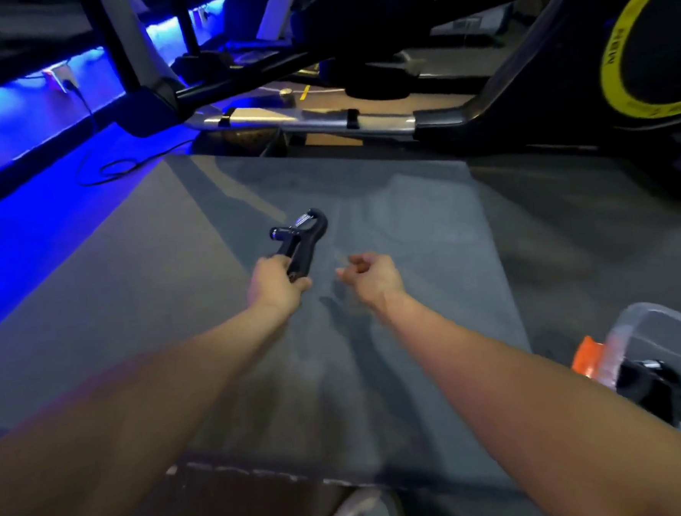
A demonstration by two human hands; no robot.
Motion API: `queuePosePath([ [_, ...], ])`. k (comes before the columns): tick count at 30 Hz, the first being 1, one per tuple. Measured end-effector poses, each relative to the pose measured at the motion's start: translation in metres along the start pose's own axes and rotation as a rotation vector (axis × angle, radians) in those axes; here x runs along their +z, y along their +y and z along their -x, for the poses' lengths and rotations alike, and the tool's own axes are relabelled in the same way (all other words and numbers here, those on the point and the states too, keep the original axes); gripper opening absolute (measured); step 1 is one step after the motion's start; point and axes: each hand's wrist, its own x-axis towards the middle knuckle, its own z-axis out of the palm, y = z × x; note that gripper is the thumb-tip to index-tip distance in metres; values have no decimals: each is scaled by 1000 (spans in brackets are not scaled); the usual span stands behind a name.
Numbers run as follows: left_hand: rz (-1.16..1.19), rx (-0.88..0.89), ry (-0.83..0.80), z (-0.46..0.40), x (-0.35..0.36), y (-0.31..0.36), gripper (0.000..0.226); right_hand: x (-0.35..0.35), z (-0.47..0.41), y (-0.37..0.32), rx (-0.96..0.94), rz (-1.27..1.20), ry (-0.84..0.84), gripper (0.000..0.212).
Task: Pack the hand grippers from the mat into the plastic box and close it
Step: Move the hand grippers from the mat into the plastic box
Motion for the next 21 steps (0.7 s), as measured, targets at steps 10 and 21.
queuePosePath([
  [10,135,433,-188,86,102,159,38,-188,41,21,2,-272,355,30],
  [21,181,696,-406,193,218,255,40,-342,114,100,179,-503,693,34],
])
